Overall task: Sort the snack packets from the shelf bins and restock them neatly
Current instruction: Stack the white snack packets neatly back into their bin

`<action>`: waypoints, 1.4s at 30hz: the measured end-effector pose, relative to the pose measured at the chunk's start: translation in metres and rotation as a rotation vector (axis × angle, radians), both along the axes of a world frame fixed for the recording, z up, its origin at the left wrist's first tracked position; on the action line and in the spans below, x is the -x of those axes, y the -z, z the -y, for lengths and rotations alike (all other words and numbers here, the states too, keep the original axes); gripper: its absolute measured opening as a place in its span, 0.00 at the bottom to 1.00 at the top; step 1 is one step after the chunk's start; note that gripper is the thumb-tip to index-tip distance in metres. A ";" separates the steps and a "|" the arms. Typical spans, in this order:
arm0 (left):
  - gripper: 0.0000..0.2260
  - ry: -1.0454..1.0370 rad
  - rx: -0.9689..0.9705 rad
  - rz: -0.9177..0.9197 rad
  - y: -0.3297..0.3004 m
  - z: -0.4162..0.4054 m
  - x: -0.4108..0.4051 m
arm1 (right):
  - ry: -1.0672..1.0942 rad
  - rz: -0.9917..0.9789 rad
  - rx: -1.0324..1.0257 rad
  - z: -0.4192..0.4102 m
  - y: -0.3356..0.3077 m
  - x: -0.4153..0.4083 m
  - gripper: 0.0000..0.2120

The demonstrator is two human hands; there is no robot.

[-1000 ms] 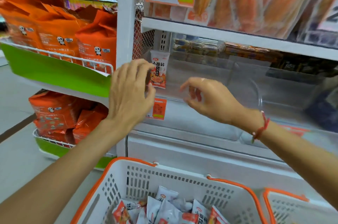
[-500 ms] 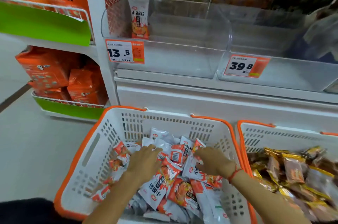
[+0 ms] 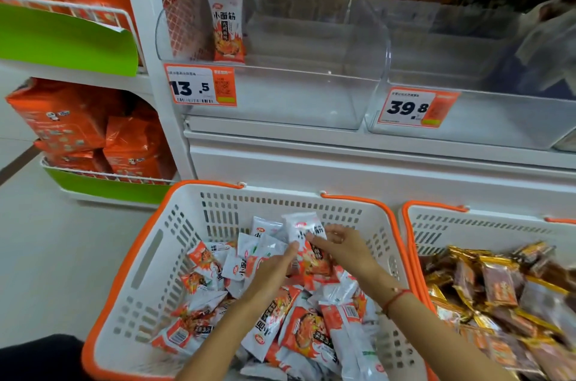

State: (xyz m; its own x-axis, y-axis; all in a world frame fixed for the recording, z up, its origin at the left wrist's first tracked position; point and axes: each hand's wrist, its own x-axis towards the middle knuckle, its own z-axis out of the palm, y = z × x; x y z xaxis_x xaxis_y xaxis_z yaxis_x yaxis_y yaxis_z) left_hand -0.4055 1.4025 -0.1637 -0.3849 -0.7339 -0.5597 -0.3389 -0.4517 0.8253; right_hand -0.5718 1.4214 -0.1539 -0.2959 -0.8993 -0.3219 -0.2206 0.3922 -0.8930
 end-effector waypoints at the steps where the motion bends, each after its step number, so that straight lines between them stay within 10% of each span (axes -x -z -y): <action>1: 0.26 -0.047 -0.045 -0.051 -0.008 0.001 0.003 | 0.065 0.068 0.033 0.002 -0.007 -0.005 0.12; 7: 0.18 0.034 0.122 -0.205 -0.025 0.001 -0.010 | 0.177 0.250 0.008 0.011 -0.021 -0.006 0.26; 22: 0.09 -0.013 -0.010 -0.190 -0.025 0.008 -0.018 | 0.304 0.303 0.101 0.009 -0.025 0.014 0.11; 30: 0.26 0.246 0.013 -0.229 -0.041 0.026 -0.039 | -0.015 0.155 0.197 0.011 -0.040 0.008 0.12; 34: 0.12 0.092 0.192 -0.056 -0.022 0.027 -0.030 | -0.170 0.183 0.025 0.005 -0.036 0.005 0.13; 38: 0.07 -0.123 0.164 0.006 -0.002 0.025 -0.035 | -0.650 -0.580 -0.487 -0.018 -0.004 0.014 0.21; 42: 0.04 -0.176 0.036 -0.076 0.005 0.026 -0.034 | -0.818 -0.773 -0.740 -0.046 0.028 0.002 0.32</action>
